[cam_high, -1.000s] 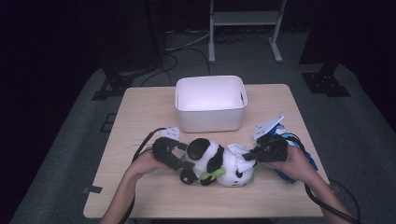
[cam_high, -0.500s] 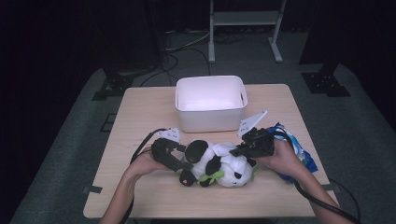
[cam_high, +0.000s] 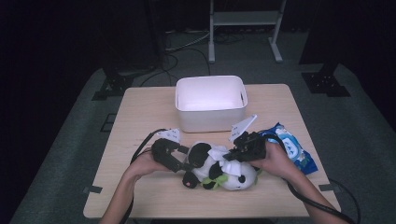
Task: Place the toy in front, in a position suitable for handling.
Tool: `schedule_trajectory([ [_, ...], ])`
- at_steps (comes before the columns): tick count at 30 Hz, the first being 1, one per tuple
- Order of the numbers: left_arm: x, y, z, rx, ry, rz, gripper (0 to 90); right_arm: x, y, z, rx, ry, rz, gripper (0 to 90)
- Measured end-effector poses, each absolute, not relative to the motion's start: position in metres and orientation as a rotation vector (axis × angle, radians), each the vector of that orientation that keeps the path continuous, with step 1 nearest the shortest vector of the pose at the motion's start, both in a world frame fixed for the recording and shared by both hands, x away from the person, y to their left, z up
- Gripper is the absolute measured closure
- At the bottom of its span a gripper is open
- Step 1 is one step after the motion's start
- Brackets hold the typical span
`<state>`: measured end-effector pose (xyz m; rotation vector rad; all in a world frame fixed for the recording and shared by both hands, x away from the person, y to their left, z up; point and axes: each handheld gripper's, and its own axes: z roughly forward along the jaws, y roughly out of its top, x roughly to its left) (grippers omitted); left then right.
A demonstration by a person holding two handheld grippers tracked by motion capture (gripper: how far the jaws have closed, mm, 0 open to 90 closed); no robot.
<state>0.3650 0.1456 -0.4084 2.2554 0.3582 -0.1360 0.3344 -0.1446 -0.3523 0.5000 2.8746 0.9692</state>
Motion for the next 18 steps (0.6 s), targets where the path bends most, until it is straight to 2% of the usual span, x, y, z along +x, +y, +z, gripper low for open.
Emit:
schedule_trajectory([
  [6,0.369,0.143,-0.421,2.247,0.360,-0.154,9.9,0.335,-0.144,-0.354,0.493,2.882,0.972,85.3],
  [18,0.378,0.135,-0.445,2.176,0.338,-0.269,1.4,0.338,-0.140,-0.355,0.491,2.893,0.956,85.2],
])
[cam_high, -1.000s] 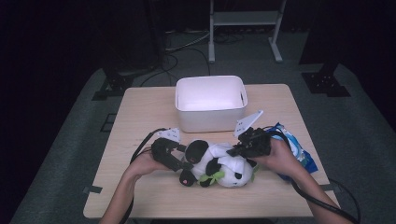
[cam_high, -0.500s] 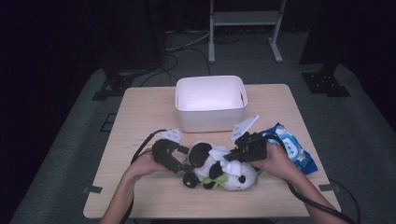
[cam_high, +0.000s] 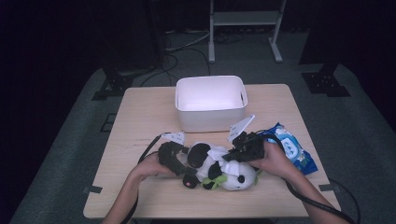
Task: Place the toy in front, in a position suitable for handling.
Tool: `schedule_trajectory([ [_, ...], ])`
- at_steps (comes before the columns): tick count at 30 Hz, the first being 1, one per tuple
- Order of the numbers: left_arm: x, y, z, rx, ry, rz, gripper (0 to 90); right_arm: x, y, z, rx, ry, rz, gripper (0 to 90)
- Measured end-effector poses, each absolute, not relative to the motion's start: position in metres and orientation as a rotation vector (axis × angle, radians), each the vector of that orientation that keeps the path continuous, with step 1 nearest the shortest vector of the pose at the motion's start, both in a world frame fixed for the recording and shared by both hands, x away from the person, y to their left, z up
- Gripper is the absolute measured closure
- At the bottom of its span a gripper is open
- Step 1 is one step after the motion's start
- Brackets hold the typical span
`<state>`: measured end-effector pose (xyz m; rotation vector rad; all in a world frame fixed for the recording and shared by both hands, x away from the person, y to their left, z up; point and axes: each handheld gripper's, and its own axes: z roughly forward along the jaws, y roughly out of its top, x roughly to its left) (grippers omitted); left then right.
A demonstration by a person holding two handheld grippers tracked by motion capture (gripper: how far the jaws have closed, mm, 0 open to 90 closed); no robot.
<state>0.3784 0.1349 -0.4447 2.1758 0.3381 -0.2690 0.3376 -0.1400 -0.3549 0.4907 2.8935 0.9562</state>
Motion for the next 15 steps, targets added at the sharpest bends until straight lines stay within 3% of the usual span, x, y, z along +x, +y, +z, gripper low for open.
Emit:
schedule_trajectory([
  [2,0.379,0.136,-0.444,2.164,0.349,-0.279,5.6,0.339,-0.140,-0.355,0.493,2.887,0.956,85.2],
  [8,0.377,0.140,-0.435,2.145,0.374,-0.262,29.9,0.343,-0.139,-0.356,0.512,2.883,0.982,85.3],
  [15,0.368,0.149,-0.398,2.167,0.372,-0.149,34.5,0.344,-0.140,-0.349,0.509,2.859,1.063,85.4],
])
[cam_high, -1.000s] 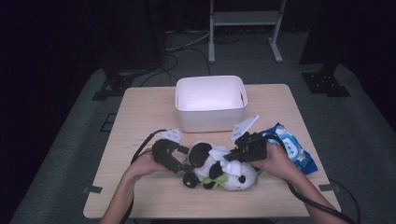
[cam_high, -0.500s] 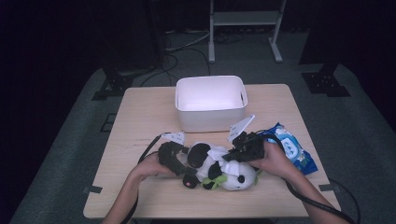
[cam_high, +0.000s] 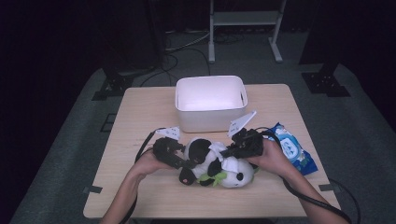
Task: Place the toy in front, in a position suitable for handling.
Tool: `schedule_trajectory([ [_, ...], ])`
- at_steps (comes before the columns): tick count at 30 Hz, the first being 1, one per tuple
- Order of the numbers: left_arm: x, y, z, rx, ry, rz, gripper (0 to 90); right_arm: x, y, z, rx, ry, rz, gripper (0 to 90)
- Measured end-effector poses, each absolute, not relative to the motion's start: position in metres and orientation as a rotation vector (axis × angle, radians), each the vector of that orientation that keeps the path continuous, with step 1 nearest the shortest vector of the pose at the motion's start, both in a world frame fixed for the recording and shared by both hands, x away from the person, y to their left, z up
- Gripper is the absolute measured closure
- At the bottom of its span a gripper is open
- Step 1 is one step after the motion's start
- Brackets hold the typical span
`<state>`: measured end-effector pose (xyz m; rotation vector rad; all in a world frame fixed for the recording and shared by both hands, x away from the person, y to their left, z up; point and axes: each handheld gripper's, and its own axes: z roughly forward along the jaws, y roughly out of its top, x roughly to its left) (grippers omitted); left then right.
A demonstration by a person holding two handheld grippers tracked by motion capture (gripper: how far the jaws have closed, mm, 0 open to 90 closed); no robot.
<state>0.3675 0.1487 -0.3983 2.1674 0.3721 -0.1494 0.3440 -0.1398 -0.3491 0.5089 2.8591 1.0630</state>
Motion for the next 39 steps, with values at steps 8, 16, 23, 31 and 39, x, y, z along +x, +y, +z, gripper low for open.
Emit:
schedule_trajectory([
  [8,0.357,0.159,-0.349,2.228,0.349,0.006,34.4,0.346,-0.133,-0.340,0.477,2.803,1.167,85.8],
  [16,0.346,0.158,-0.322,2.278,0.345,0.081,34.5,0.348,-0.133,-0.343,0.492,2.792,1.277,85.9],
  [23,0.341,0.151,-0.308,2.305,0.316,0.105,35.6,0.347,-0.139,-0.348,0.533,2.796,1.328,85.8],
  [31,0.340,0.128,-0.305,2.348,0.301,0.112,35.7,0.342,-0.166,-0.335,0.579,2.764,1.299,85.8],
  [39,0.337,0.108,-0.301,2.344,0.277,0.129,35.7,0.334,-0.176,-0.308,0.552,2.727,1.282,85.8],
])
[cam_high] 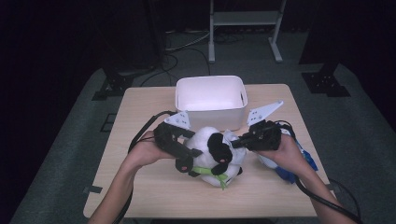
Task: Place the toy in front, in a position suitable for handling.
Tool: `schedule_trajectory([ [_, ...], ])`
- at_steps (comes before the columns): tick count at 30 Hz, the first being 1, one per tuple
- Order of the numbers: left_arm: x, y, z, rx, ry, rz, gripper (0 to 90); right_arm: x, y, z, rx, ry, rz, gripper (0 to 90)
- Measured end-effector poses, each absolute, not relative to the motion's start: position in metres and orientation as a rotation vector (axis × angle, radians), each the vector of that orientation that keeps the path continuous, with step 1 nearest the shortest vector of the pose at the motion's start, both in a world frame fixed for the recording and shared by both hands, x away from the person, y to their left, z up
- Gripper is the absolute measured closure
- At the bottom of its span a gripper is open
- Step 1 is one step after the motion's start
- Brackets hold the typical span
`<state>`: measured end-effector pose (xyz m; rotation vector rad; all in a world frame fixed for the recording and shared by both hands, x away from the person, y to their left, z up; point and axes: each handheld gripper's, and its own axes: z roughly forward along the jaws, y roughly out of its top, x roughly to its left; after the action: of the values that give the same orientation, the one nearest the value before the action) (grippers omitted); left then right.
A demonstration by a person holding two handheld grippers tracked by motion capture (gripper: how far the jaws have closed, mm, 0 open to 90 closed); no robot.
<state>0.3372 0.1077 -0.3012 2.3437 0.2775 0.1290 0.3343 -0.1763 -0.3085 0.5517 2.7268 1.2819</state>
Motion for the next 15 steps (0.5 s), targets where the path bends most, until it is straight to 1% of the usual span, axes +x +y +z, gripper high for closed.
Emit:
schedule_trajectory([
  [6,0.337,0.096,-0.302,2.324,0.263,0.130,35.4,0.333,-0.175,-0.289,0.522,2.718,1.246,85.7],
  [15,0.339,0.082,-0.298,2.351,0.232,0.128,34.8,0.332,-0.149,-0.265,0.421,2.736,1.148,85.7],
])
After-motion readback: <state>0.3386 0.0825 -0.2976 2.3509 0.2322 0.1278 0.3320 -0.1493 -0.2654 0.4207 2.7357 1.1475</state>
